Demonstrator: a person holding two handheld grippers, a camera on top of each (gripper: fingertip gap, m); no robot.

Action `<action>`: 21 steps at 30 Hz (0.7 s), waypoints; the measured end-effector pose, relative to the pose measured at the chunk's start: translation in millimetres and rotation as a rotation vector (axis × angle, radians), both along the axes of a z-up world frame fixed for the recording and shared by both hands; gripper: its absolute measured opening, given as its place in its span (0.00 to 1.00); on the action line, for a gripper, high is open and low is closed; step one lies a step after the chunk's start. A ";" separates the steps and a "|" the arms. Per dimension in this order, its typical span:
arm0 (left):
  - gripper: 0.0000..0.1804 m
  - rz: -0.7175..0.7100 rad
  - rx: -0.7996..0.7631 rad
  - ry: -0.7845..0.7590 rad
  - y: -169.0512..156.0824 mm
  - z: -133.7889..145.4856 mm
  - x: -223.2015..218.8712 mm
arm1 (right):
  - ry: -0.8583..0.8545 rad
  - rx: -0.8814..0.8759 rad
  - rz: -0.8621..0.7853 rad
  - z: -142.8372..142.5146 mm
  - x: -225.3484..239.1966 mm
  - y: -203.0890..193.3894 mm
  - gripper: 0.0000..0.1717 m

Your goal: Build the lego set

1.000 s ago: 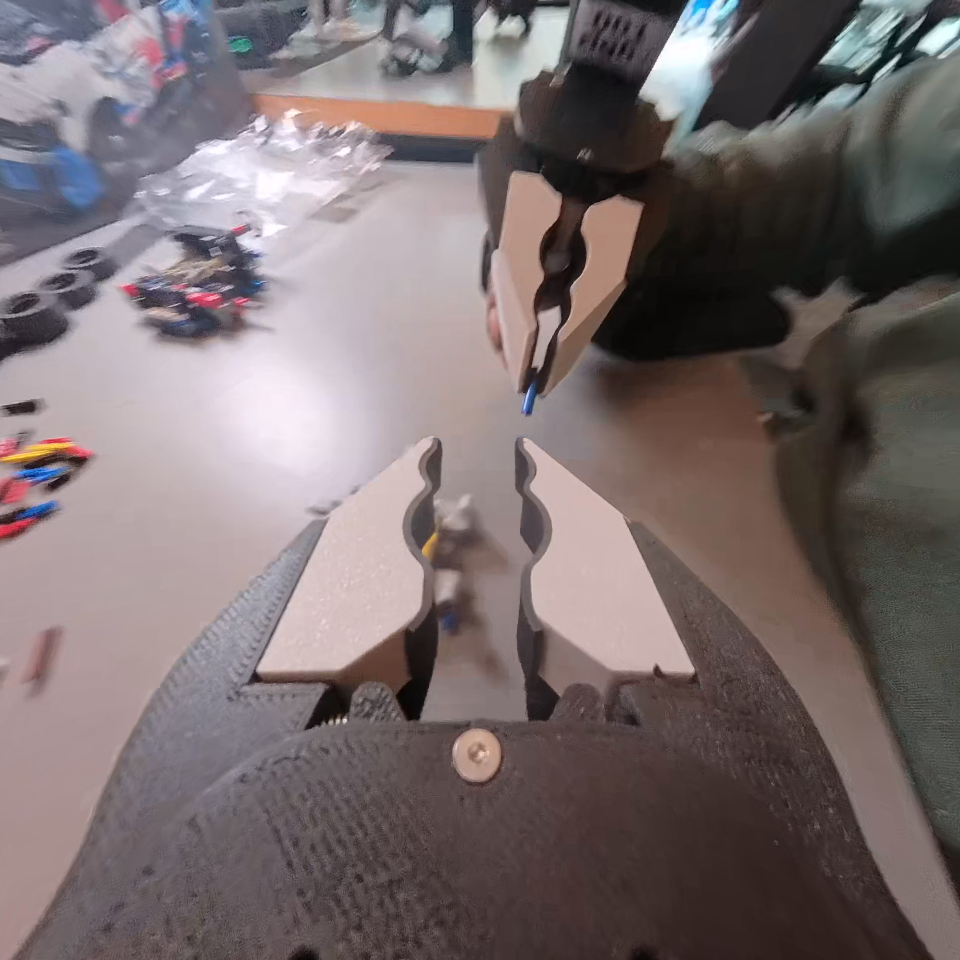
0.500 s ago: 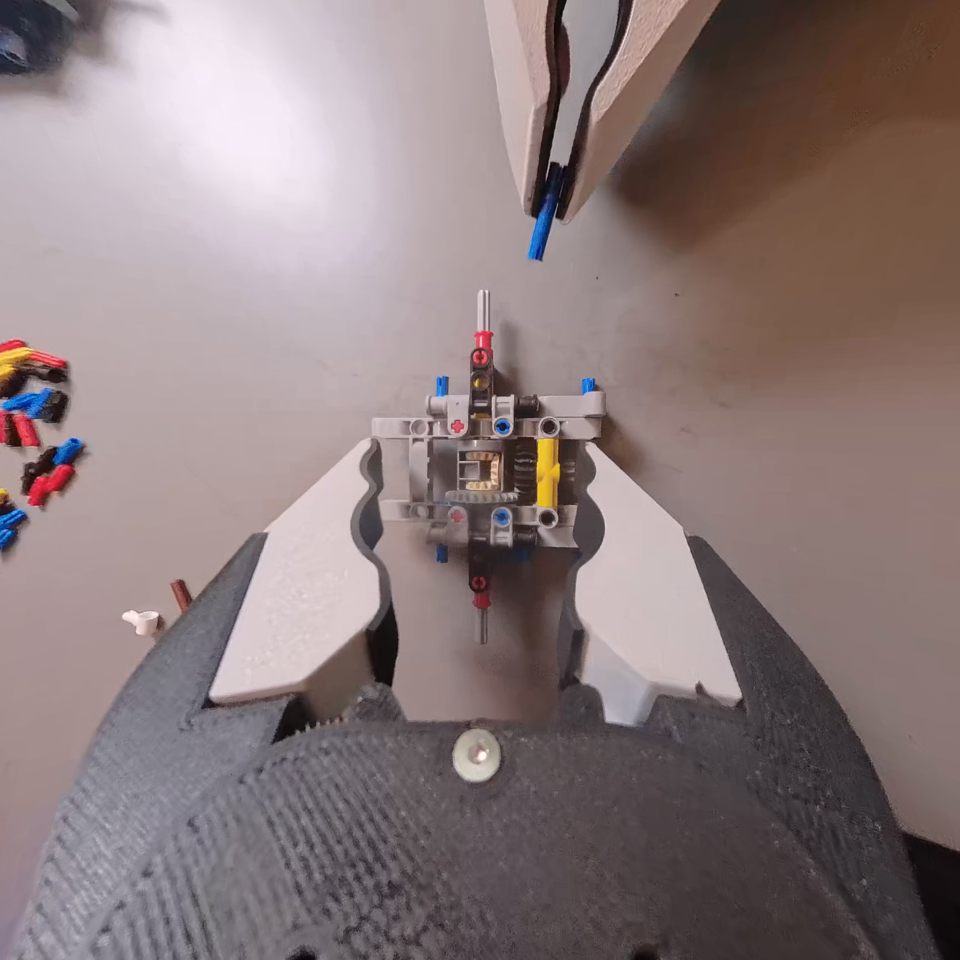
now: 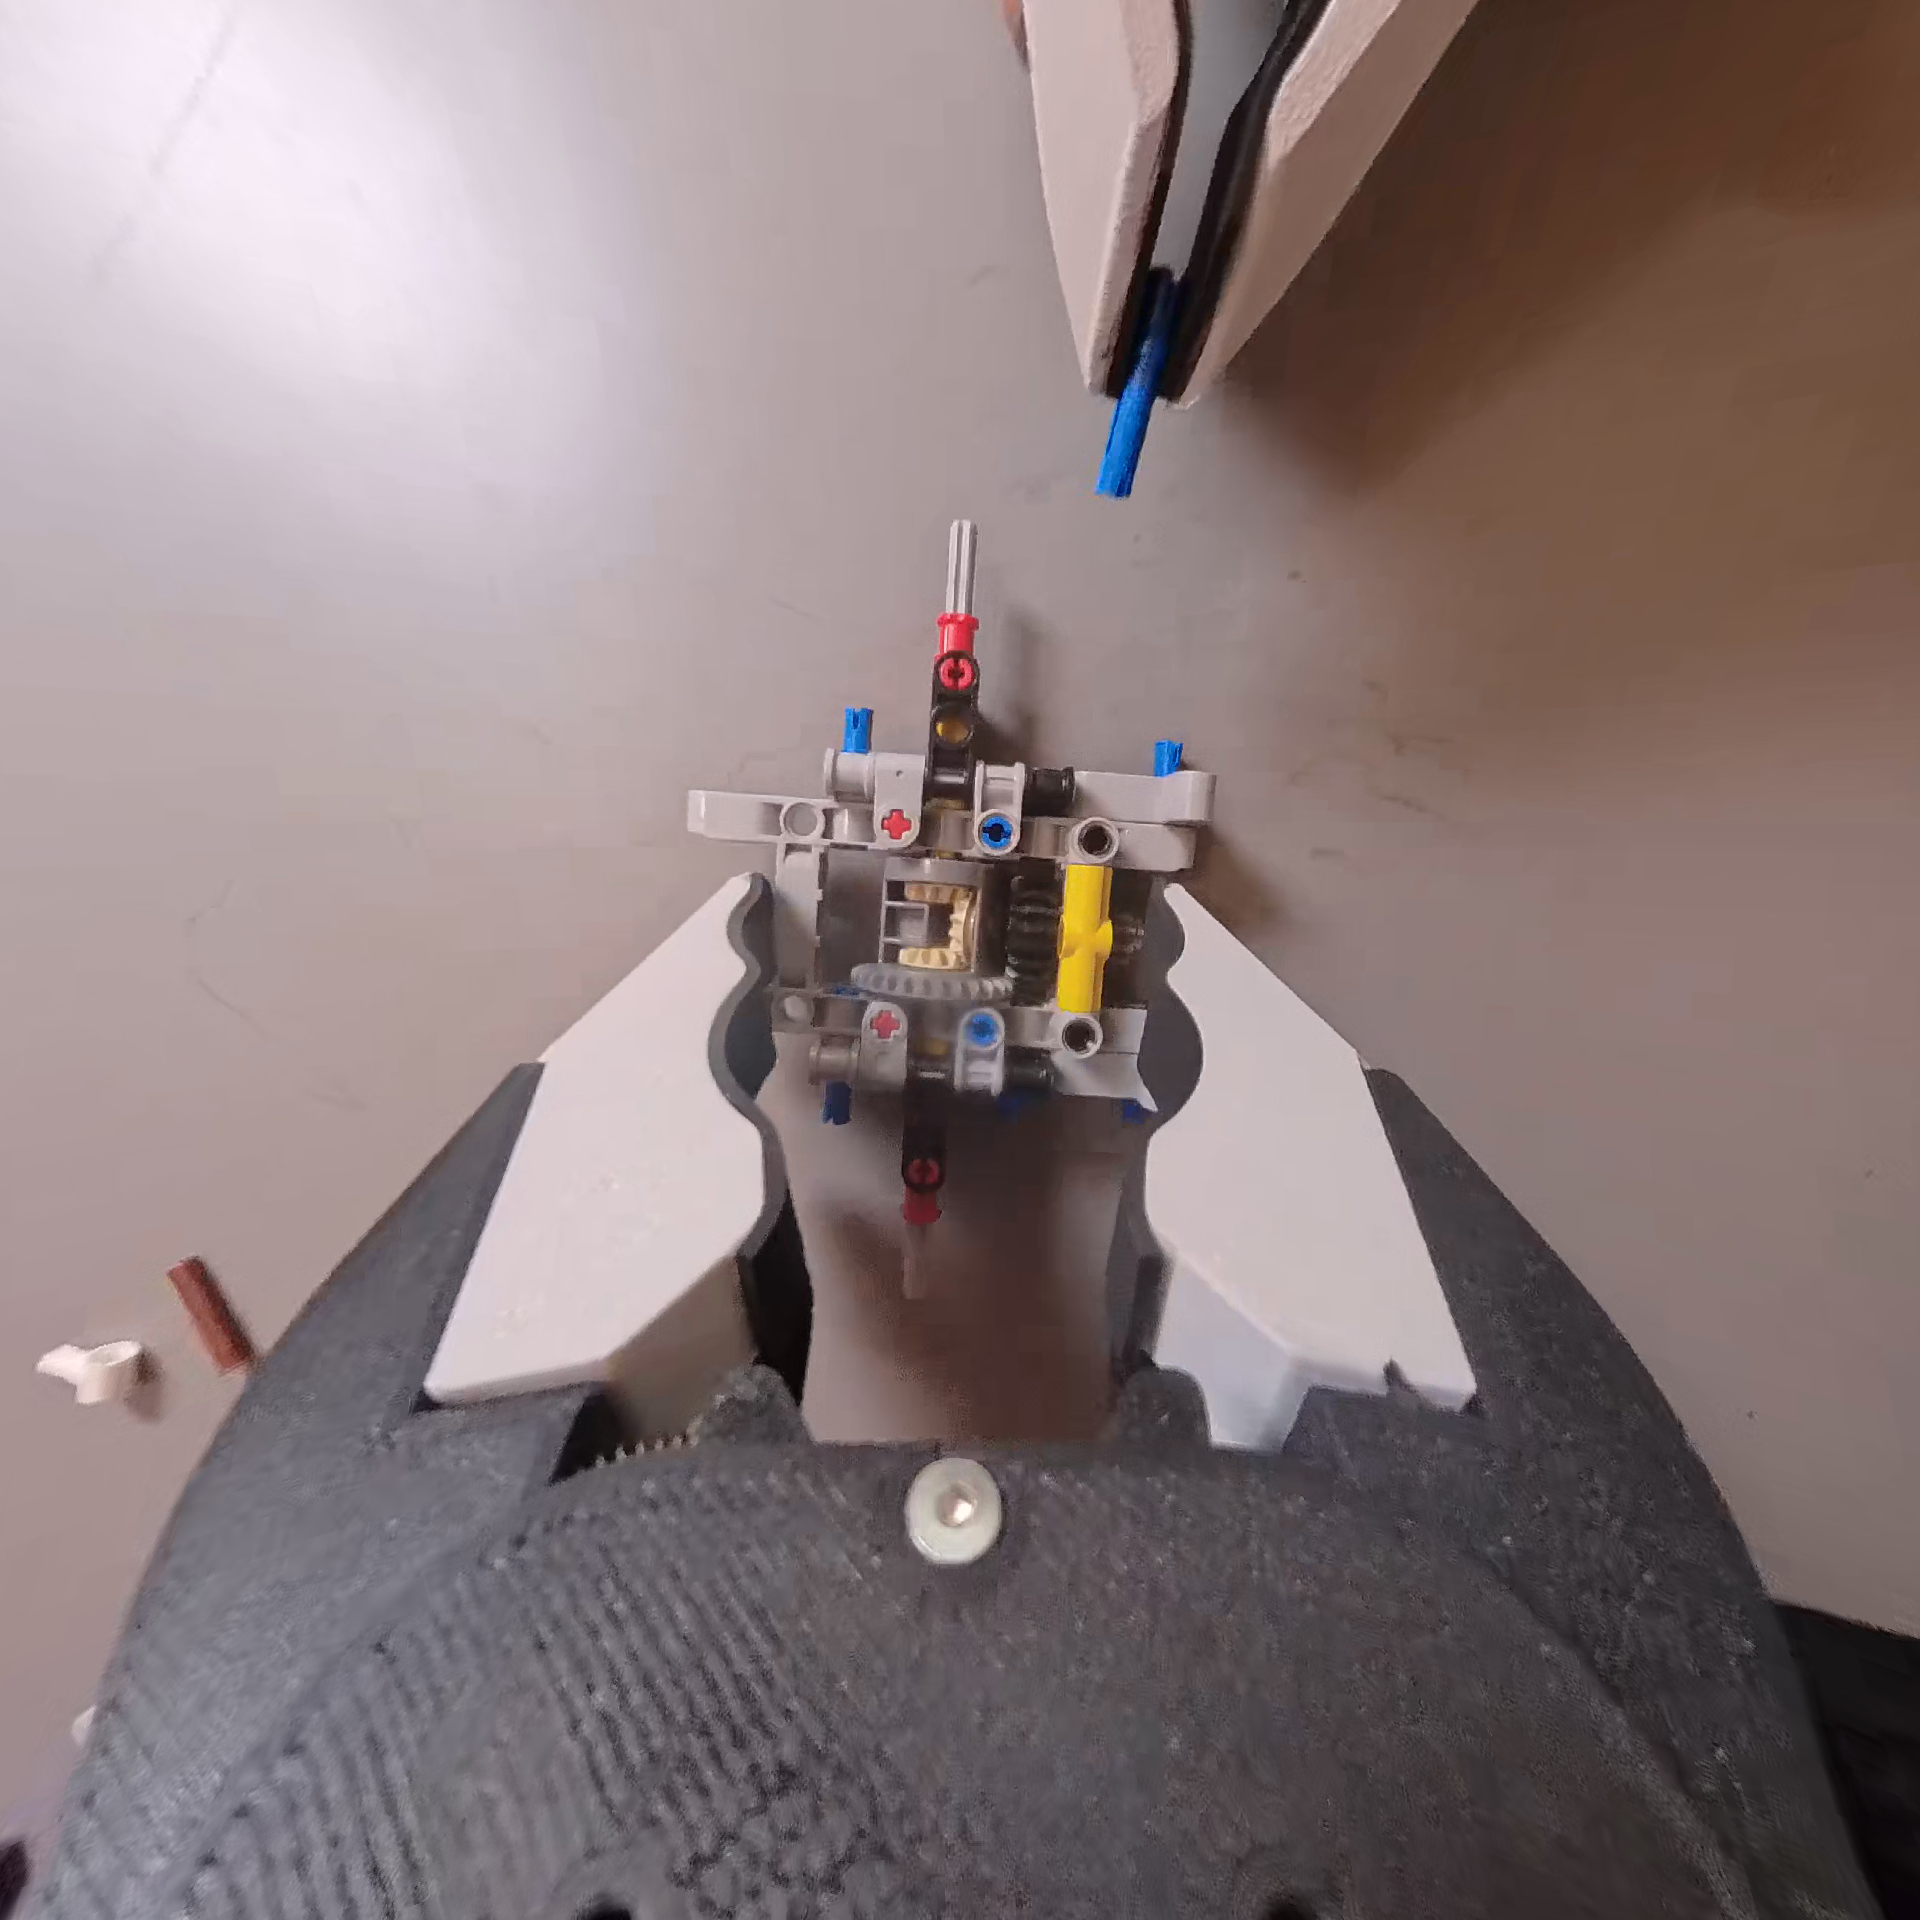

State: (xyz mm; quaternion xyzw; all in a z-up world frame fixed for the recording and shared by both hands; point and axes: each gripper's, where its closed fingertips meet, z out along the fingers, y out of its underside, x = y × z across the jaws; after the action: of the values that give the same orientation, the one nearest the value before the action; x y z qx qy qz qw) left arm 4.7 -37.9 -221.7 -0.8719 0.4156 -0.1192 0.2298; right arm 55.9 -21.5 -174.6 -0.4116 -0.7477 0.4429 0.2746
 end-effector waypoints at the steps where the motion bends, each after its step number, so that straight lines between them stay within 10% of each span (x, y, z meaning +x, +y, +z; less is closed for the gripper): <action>1: 0.39 0.011 0.044 -0.061 -0.5 3.4 4.0 | 0.011 -0.005 0.005 2.3 0.0 -2.7 0.02; 6: 0.39 0.112 0.240 -0.298 -8.5 23.9 15.2 | 0.002 -0.029 0.078 4.5 1.8 -24.4 0.02; 21: 0.39 0.085 0.307 -0.314 -24.1 22.4 23.7 | -0.074 -0.135 0.064 -7.6 -8.2 -37.6 0.02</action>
State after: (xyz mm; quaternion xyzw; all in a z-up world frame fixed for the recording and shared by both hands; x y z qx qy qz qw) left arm 28.3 -62.0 -199.2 -0.8140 0.3510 -0.1793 0.4266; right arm 47.7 -59.1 -182.3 -0.4212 -0.7385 0.4854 0.2040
